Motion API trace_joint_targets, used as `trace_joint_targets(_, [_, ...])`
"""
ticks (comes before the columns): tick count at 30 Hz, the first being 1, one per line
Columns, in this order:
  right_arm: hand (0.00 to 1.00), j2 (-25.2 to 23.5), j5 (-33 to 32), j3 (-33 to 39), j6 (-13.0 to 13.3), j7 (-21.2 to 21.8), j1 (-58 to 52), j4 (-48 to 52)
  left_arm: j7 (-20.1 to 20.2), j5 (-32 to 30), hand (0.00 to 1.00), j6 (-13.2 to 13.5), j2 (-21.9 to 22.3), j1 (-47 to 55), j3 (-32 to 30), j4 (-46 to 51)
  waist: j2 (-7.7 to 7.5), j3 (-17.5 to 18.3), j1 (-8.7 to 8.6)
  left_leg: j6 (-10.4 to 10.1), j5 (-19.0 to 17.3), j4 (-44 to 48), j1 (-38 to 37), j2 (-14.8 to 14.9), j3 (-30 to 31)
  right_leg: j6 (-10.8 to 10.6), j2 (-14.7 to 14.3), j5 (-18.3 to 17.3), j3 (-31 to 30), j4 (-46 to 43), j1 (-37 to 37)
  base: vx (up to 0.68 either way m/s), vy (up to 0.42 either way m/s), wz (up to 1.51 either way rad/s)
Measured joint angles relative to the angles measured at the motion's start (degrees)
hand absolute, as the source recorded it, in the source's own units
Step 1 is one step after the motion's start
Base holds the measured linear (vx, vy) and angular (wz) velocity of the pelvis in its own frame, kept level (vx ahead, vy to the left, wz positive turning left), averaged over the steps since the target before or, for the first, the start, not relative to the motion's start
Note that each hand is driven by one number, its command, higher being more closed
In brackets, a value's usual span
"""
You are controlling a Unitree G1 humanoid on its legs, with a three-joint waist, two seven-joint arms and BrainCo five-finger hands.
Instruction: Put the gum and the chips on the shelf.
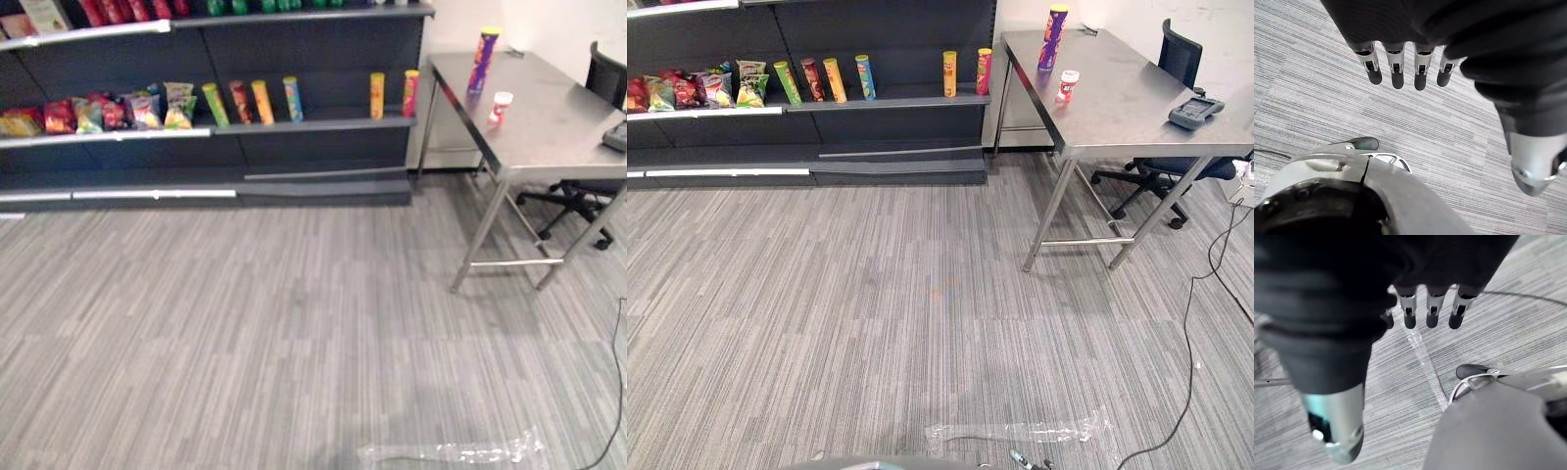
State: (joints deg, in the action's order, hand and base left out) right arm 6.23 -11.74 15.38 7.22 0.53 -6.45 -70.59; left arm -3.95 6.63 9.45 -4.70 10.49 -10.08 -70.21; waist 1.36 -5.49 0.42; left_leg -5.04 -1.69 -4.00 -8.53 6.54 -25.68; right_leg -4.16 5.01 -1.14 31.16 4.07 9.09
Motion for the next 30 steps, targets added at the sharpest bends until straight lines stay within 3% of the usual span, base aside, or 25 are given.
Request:
trace_joint_targets(3, [0.00, -0.1, -0.1, 0.0, 0.5, 0.0, 1.4, 0.0, 0.0, 0.0, 0.00, 0.0, 0.0, -0.2, 0.0, 0.0, 0.13, -0.9, -0.02, -1.2, -0.1, -0.1, -0.8, 0.0, -0.6, -0.7, 0.0, 0.0, 0.1, 0.1, 0.5, 0.06, 0.009, -0.06])
trace_joint_targets(7, [0.00, -0.2, 0.0, 0.1, 0.6, -0.1, 2.0, 0.2, 0.0, 0.0, 0.00, 0.0, -0.1, -0.7, 0.0, 0.1, -0.06, -1.6, 0.03, -1.3, -0.2, -0.6, -1.2, 0.1, -1.2, -1.7, 0.0, -0.3, 0.4, 0.1, 0.6, 0.03, 0.006, 0.00])
trace_joint_targets(8, [0.00, -0.2, 0.0, 0.2, 0.6, -0.2, 2.3, 0.2, 0.0, 0.0, 0.00, 0.0, -0.1, -0.7, 0.0, 0.2, 0.60, -1.5, 0.01, -1.3, -0.2, -0.8, -1.5, 0.1, -1.3, -1.8, 0.0, -0.3, 0.4, 0.1, 0.7, 0.01, 0.014, -0.07])
trace_joint_targets(9, [0.00, -0.3, 0.0, 0.3, 0.6, -0.4, 2.8, 0.3, -0.1, 0.0, 0.00, 0.0, -0.1, -0.8, 0.1, 0.2, -0.05, -2.3, -0.01, -1.3, -0.2, -1.0, -1.9, 0.1, -1.8, -2.3, 0.0, -0.7, 0.5, 0.0, 1.1, 0.01, 0.012, -0.09])
trace_joint_targets(14, [0.00, -0.5, 0.0, 0.3, 1.0, -1.0, 3.1, 0.6, -0.3, 0.0, 0.00, 0.0, -0.1, -1.1, 0.3, 0.2, -0.12, -2.8, -0.04, -1.4, -0.2, -1.1, -2.0, 0.1, -2.0, -2.4, -0.1, -0.7, 0.5, 0.0, 1.0, 0.00, 0.002, -0.02])
trace_joint_targets(15, [0.00, -0.5, 0.0, 0.3, 1.1, -1.2, 3.1, 0.6, -0.3, 0.0, 0.00, 0.0, -0.1, -1.2, 0.4, 0.2, 0.51, -2.5, -0.04, -1.4, -0.2, -1.1, -2.1, 0.1, -2.0, -2.4, -0.1, -0.7, 0.5, 0.0, 1.1, 0.00, 0.000, 0.00])
trace_joint_targets(16, [0.00, -0.5, 0.1, 0.4, 1.1, -1.3, 3.2, 0.6, -0.4, 0.0, 0.00, 0.0, -0.2, -1.2, 0.5, 0.2, -0.14, -2.9, -0.02, -1.4, -0.2, -1.2, -2.1, 0.1, -2.1, -2.4, -0.1, -0.7, 0.5, 0.0, 1.0, 0.00, 0.000, 0.00])
trace_joint_targets(17, [0.00, -0.5, 0.1, 0.5, 1.1, -1.3, 3.2, 0.6, -0.4, 0.0, 0.00, 0.0, -0.2, -1.2, 0.6, 0.2, 0.61, -2.6, -0.02, -1.4, -0.2, -1.2, -2.2, 0.1, -2.1, -2.4, -0.1, -0.7, 0.5, 0.0, 1.1, 0.00, 0.000, 0.00])
trace_joint_targets(21, [0.00, -0.7, -0.1, 1.7, 1.0, -0.7, 3.4, 0.5, -0.3, 0.0, 0.00, 0.0, -0.2, -1.3, 0.6, 0.2, -0.20, -3.3, 0.00, -1.4, -0.2, -1.2, -2.3, 0.1, -2.2, -2.4, -0.1, -0.7, 0.5, 0.0, 1.1, 0.00, 0.000, 0.00])
trace_joint_targets(22, [0.00, -0.9, -0.1, 2.0, 1.0, -0.7, 3.5, 0.5, -0.3, 0.0, 0.00, 0.0, -0.2, -1.3, 0.6, 0.2, 0.59, -2.9, -0.01, -1.4, -0.2, -1.2, -2.3, 0.1, -2.2, -2.4, -0.1, -0.7, 0.5, 0.0, 1.1, 0.00, 0.000, 0.00])
trace_joint_targets(23, [0.00, -0.9, 0.0, 2.1, 1.0, -0.8, 3.6, 0.5, -0.3, 0.0, 0.00, 0.0, -0.2, -1.3, 0.6, 0.2, -0.26, -3.4, -0.01, -1.4, -0.2, -1.2, -2.3, 0.1, -2.2, -2.4, -0.1, -0.7, 0.5, 0.0, 1.1, 0.00, 0.000, 0.00])
trace_joint_targets(25, [0.00, -1.0, 0.1, 2.1, 1.0, -1.3, 3.7, 0.5, -0.3, 0.0, 0.00, 0.0, -0.3, -1.3, 0.7, 0.2, 0.48, -3.1, 0.00, -1.4, -0.2, -1.2, -2.4, 0.1, -2.2, -2.4, -0.1, -0.7, 0.5, 0.0, 1.1, 0.00, 0.000, 0.00])
trace_joint_targets(26, [0.00, -1.0, 0.5, 2.1, 1.0, -1.6, 3.7, 0.6, -0.5, 0.0, 0.00, 0.0, -0.2, -1.3, 0.7, 0.2, -0.24, -3.5, 0.01, -1.4, -0.3, -1.2, -2.3, 0.1, -2.2, -2.4, -0.1, -0.7, 0.5, 0.0, 1.1, 0.00, 0.000, 0.00])
trace_joint_targets(27, [0.00, -1.1, 0.5, 2.1, 1.0, -2.1, 3.8, 0.7, -0.7, 0.0, 0.00, 0.0, -0.3, -1.3, 0.7, 0.2, 0.40, -3.1, 0.02, -1.4, -0.3, -1.2, -2.3, 0.1, -2.2, -2.4, -0.1, -0.7, 0.5, 0.0, 1.1, 0.00, 0.000, 0.00])
trace_joint_targets(29, [0.00, -1.2, 0.7, 2.1, 1.3, -3.1, 3.8, 0.8, -1.0, 0.0, 0.00, 0.1, -0.3, -1.4, 0.7, 0.2, -0.22, -3.5, 0.03, -1.5, -0.3, -1.2, -2.3, 0.1, -2.2, -2.3, -0.1, -0.7, 0.6, 0.0, 1.0, 0.00, 0.000, 0.00])
trace_joint_targets(30, [0.00, -1.4, 0.7, 2.1, 1.7, -3.4, 3.8, 0.9, -1.5, 0.0, 0.00, 0.5, -0.3, -1.4, 0.8, 0.2, 0.19, -3.2, 0.02, -1.5, -0.3, -1.2, -2.3, 0.1, -2.2, -2.3, -0.1, -0.7, 0.6, 0.0, 1.0, 0.00, 0.000, 0.00])
